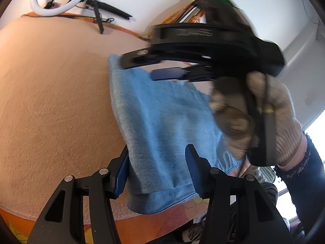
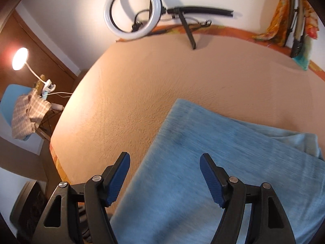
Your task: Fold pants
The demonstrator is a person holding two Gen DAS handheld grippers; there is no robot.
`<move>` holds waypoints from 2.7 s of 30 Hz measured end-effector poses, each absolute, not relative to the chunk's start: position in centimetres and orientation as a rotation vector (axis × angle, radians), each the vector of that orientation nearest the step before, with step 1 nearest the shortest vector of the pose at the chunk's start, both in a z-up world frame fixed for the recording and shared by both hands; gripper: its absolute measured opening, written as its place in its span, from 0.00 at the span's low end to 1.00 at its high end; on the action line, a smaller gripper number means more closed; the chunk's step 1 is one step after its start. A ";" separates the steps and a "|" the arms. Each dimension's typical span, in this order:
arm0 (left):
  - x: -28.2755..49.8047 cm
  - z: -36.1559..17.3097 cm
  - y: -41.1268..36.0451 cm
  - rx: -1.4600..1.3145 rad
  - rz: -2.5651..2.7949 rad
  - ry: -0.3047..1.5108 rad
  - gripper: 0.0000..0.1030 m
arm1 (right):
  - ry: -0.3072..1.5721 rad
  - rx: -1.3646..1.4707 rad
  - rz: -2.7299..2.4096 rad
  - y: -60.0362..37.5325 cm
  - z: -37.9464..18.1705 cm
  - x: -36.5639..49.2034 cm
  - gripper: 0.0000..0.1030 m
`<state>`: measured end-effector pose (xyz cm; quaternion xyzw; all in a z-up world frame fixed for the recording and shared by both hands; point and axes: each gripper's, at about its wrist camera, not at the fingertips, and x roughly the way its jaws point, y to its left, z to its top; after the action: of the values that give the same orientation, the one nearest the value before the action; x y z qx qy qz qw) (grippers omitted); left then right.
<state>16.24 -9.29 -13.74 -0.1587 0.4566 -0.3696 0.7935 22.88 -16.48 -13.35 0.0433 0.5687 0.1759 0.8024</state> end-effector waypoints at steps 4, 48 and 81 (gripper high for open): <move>15.6 -13.1 -9.7 -0.314 -0.819 0.955 0.49 | 1.282 0.027 0.344 -14.5 -14.3 23.9 0.71; 16.9 -7.4 -15.4 -0.100 -0.861 0.849 0.50 | 0.969 0.427 0.378 -34.5 -8.5 15.5 0.05; 14.8 -10.2 -31.4 0.114 -1.145 0.922 0.50 | 0.880 0.541 -0.021 -57.4 -10.2 8.0 0.04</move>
<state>14.75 -31.37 -10.18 0.0521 0.4205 -0.5219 0.7403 7.96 -57.35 -10.21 0.2585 0.4206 -0.0101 0.8696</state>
